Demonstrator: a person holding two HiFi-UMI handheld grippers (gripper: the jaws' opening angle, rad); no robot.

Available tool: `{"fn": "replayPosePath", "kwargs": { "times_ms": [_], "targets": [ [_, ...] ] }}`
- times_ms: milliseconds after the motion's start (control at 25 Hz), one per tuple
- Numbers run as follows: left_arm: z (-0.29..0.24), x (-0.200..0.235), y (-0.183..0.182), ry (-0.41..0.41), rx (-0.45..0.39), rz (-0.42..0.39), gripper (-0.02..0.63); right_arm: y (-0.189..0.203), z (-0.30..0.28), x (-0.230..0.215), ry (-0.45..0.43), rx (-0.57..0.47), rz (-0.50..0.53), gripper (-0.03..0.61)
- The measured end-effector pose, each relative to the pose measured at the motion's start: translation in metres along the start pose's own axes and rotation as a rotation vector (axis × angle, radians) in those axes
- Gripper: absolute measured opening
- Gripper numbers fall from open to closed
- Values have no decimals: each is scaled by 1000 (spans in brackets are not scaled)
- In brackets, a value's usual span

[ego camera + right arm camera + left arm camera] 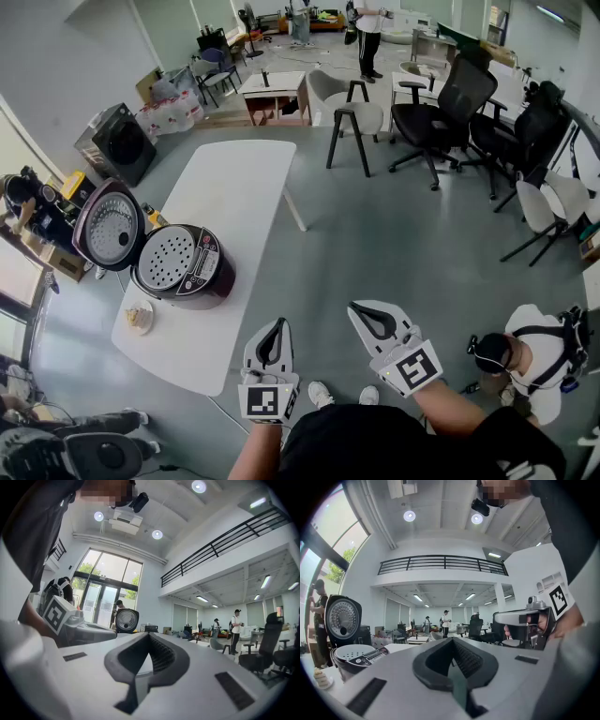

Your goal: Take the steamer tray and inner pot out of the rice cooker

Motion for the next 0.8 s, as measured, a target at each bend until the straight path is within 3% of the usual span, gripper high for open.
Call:
{"fn": "replayPosePath", "kwargs": {
  "times_ms": [280,520,800],
  "targets": [
    [-7,16,-3,3,9,-35,-3,9,-17,-3,61,41,35,-3],
    [-6,30,-4,-19,-5,79,-3,7,-21,-1,58,43,26,-3],
    [1,44,-4,-54,40,78,15,2,-29,6,64,20,32,-1]
  ]
}}
Point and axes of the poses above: the fingertips, and each gripper's own axes: z backward along the fingers, x to its left, y out of its underside, the point moved 9 cm from there along z, backward along the fingers, and after that the axes turned 1 degree about z, right-handed, at the moved point
